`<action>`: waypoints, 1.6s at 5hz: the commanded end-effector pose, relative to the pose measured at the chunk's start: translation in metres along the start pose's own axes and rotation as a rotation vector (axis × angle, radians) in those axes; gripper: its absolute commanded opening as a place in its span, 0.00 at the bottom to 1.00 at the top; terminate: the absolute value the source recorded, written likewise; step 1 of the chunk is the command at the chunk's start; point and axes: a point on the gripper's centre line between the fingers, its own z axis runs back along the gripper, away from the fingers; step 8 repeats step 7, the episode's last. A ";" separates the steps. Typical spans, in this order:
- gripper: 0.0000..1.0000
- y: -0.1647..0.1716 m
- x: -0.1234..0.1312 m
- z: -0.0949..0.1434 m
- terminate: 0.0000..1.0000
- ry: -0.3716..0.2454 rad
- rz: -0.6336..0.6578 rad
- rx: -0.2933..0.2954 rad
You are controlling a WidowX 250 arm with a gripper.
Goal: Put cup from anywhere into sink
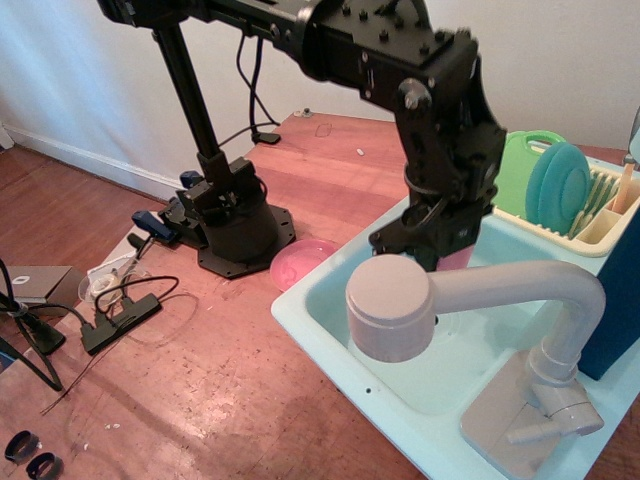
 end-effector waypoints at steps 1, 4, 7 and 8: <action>0.00 -0.013 -0.007 -0.019 0.00 -0.027 0.016 -0.060; 1.00 0.018 -0.032 0.041 0.00 -0.030 0.011 0.064; 1.00 -0.007 -0.056 0.051 1.00 -0.036 0.053 0.065; 1.00 -0.007 -0.056 0.051 1.00 -0.036 0.053 0.065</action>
